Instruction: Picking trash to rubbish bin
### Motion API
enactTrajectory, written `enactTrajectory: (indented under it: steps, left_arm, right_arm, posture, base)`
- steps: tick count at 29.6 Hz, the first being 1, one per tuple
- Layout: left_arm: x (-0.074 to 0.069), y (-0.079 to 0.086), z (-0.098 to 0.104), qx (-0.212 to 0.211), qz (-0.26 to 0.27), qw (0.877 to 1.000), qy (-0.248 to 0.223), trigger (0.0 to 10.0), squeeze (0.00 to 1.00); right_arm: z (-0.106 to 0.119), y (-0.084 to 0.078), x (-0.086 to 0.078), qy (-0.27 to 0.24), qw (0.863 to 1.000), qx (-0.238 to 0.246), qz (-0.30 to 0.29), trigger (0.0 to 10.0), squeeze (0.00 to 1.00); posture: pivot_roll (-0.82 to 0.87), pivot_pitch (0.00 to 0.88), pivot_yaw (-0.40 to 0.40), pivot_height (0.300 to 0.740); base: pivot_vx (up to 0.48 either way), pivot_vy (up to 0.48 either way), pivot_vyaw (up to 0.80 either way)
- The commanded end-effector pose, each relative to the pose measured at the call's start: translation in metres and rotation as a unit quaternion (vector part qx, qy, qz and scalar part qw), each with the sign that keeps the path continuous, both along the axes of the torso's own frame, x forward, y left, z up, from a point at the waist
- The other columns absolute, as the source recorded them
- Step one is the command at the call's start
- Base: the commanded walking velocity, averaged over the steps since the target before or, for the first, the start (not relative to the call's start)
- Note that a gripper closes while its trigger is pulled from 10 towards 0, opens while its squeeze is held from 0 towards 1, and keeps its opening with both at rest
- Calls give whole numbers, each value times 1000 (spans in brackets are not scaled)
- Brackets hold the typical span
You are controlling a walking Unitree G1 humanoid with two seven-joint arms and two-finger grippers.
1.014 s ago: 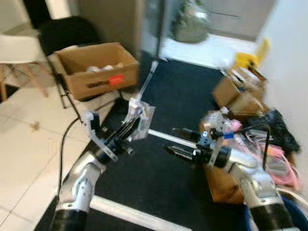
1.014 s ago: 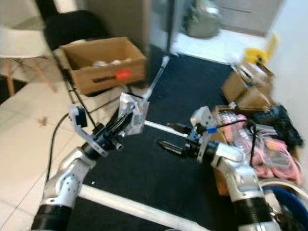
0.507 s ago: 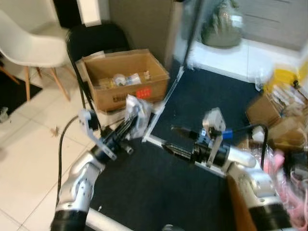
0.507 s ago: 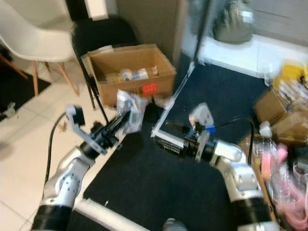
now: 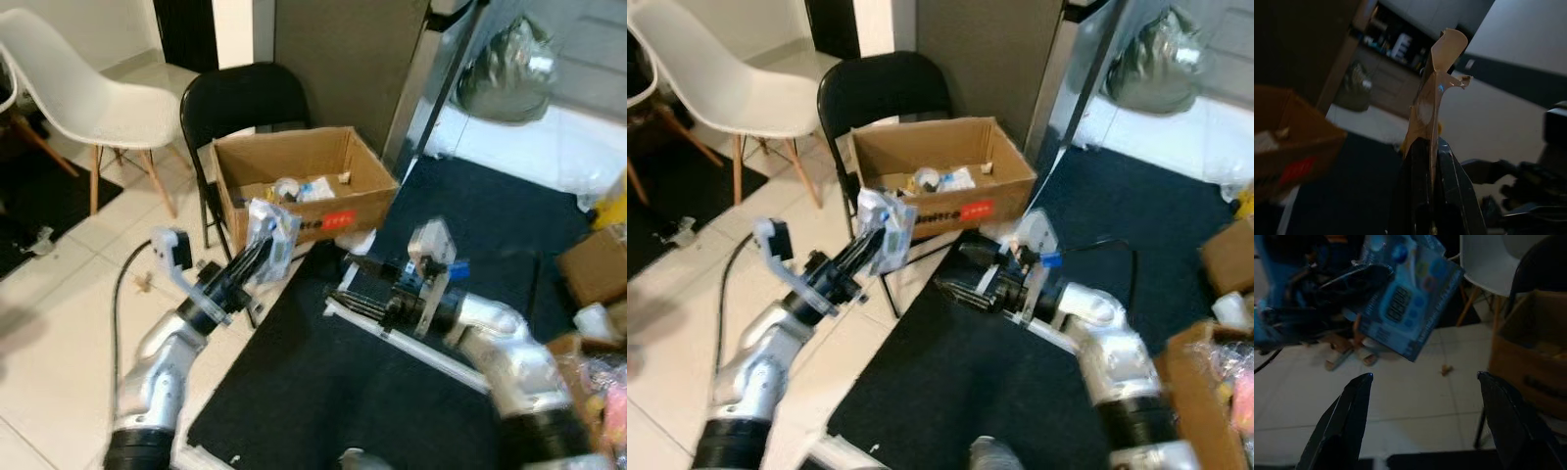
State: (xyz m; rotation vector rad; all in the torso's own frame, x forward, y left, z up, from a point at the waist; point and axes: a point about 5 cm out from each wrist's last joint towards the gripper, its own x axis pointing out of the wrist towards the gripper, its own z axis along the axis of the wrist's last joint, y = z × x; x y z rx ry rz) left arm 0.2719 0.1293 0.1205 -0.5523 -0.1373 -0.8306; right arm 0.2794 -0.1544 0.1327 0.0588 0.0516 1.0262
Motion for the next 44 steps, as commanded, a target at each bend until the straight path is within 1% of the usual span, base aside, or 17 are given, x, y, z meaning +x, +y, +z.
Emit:
enactTrajectory:
  steps: [1, 3, 7, 38, 41, 44]
  left_arm:
    - [-1, 2, -1, 3, 2, 1000, 1, 10000, 0]
    - [-1, 2, -1, 3, 2, 1000, 1, 10000, 0]
    - [-1, 2, -1, 3, 2, 1000, 1, 10000, 0]
    - [-1, 2, -2, 4, 4, 1000, 2, 10000, 0]
    - [0, 2, -2, 3, 6, 1000, 3, 10000, 0]
    - [1, 6, -3, -1, 23, 1000, 11, 10000, 0]
  right_arm:
    - [-2, 3, -1, 6, 1000, 4, 2, 10000, 0]
    - [-3, 3, -1, 8, 1000, 2, 2, 10000, 0]
    - [-3, 3, -1, 9, 1000, -3, 4, 10000, 0]
    - [-4, 3, 0, 7, 1000, -3, 3, 10000, 0]
    - [-4, 3, 0, 7, 1000, -3, 3, 10000, 0]
    - [-3, 3, 0, 6, 1000, -4, 3, 10000, 0]
  posture:
    - [0, 0, -24, 740]
    - [0, 0, -24, 740]
    - [0, 0, -25, 740]
    - [5, 0, -29, 740]
    - [5, 0, -27, 740]
    - [5, 0, -27, 740]
  base:
    - [461, 0, 0]
    - [461, 0, 0]
    - [463, 0, -736]
    - [446, 0, 0]
    - [436, 0, 0]
    - [0, 0, 0]
